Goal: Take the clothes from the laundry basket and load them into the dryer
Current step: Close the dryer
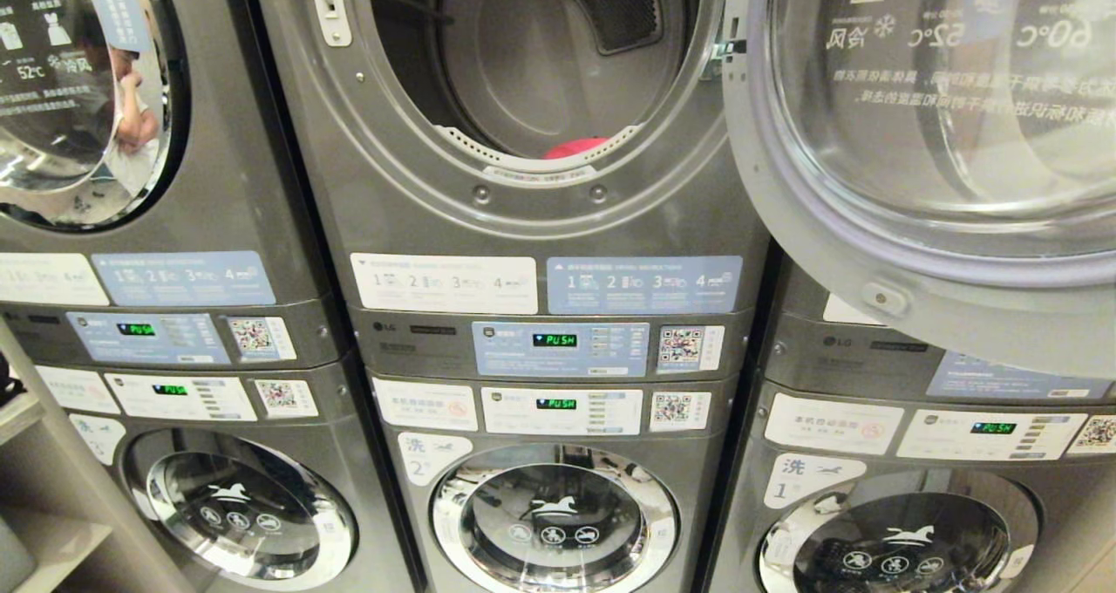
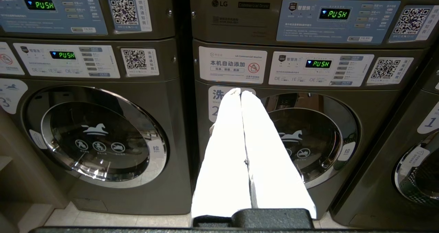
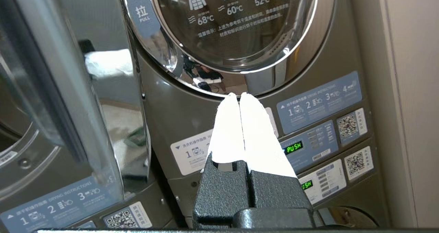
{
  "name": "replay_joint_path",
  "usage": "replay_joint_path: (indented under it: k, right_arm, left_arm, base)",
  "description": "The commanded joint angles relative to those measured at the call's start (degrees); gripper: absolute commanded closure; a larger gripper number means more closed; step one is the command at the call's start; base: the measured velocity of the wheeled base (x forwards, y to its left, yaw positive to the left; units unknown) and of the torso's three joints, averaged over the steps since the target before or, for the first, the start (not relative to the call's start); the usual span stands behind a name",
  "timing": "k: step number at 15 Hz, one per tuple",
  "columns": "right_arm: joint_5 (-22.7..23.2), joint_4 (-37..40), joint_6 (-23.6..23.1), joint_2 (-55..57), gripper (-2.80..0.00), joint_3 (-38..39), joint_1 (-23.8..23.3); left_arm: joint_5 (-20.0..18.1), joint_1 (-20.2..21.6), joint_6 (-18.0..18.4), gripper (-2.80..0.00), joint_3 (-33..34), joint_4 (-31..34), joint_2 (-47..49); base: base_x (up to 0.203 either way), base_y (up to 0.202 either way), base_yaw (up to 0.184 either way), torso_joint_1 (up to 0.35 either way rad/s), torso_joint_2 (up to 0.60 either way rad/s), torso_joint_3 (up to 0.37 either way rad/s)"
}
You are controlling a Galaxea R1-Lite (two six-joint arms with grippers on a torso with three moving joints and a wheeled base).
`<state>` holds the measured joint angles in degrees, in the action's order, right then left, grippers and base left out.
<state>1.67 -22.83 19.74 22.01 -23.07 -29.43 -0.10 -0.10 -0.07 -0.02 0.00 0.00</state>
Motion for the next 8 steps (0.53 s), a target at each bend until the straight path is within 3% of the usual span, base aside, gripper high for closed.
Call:
replay_joint_path:
  k: [1, 4, 5, 8]
  right_arm:
    - [-0.01, -2.56, 0.21, 9.66, 0.00, -1.77, 1.11]
    - [0.05, -14.95, 0.12, 20.52, 0.00, -3.08, 2.52]
    - [0.17, -18.35, -0.06, 21.87, 0.00, -3.23, 4.81]
    - [0.41, -19.21, -1.80, 19.71, 0.00, -2.91, 15.37]
  left_arm:
    - [0.01, 0.01, -0.01, 0.00, 0.02, 0.00, -0.09]
    - [0.01, 0.01, -0.01, 0.00, 0.02, 0.00, -0.09]
    - [0.01, 0.01, -0.01, 0.00, 0.02, 0.00, -0.09]
    - [0.01, 0.01, -0.01, 0.00, 0.02, 0.00, -0.09]
  base:
    - [0.000, 0.000, 0.000, 0.000, 0.00, 0.000]
    - [0.000, 0.000, 0.000, 0.000, 0.00, 0.000]
    - [0.000, 0.000, 0.000, 0.000, 0.00, 0.000]
    - [0.000, 0.000, 0.000, 0.000, 0.00, 0.000]
